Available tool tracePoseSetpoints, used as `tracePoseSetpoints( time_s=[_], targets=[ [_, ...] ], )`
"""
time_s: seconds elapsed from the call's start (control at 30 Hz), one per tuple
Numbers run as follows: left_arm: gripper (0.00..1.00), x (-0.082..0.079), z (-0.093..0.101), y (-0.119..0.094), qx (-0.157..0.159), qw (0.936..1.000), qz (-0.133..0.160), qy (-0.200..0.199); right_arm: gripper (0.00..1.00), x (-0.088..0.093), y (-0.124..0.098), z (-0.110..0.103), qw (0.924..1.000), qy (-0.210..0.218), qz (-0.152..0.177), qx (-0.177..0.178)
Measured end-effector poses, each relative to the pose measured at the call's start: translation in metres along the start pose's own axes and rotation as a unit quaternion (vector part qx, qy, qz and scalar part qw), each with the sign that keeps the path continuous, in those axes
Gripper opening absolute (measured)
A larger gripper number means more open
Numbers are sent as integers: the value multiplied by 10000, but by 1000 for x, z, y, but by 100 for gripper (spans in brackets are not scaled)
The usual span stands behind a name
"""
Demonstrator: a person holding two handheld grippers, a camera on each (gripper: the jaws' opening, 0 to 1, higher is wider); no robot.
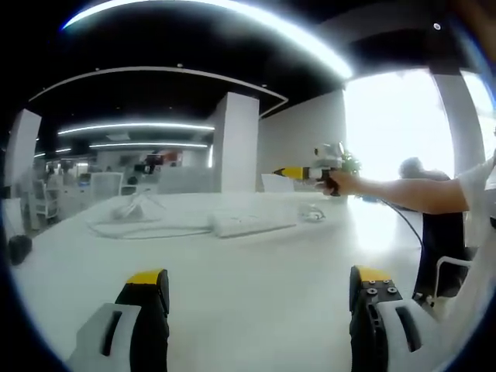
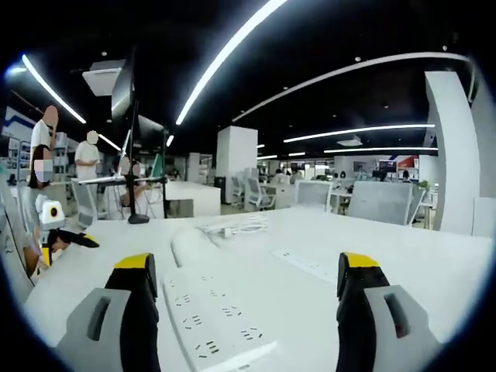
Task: Straighten the power strip on the desk, plug the charger into it
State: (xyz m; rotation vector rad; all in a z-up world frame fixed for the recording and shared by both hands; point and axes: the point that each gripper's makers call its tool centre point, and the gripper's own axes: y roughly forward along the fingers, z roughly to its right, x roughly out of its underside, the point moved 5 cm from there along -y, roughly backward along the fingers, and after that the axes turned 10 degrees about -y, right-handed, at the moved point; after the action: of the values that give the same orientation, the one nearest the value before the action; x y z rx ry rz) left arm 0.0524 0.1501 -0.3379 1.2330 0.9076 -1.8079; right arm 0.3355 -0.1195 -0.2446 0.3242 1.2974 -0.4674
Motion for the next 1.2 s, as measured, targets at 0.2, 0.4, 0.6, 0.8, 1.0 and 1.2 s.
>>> tracePoseSetpoints(
  time_s=[0.2,0.4,0.6,0.8,1.0,1.2],
  targets=[
    [99,0,0,1,12,10000,-15,14,95,7,-18,8,9999,15,-62,136],
    [99,0,2,3,25,10000,-27,35,94,14,-32,12,9997,33,-79,248],
    [99,0,3,5,47,10000,-9,20,94,17,-41,16,9994,39,-103,315],
    [99,-1,3,7,48,10000,9,30,94,18,-50,19,9991,32,-95,402],
    [99,-2,1,7,12,10000,22,2,94,23,-60,24,9988,39,-101,487],
    [99,-2,0,6,-8,10000,55,-2,94,27,-70,28,9983,54,-109,573]
  ],
)
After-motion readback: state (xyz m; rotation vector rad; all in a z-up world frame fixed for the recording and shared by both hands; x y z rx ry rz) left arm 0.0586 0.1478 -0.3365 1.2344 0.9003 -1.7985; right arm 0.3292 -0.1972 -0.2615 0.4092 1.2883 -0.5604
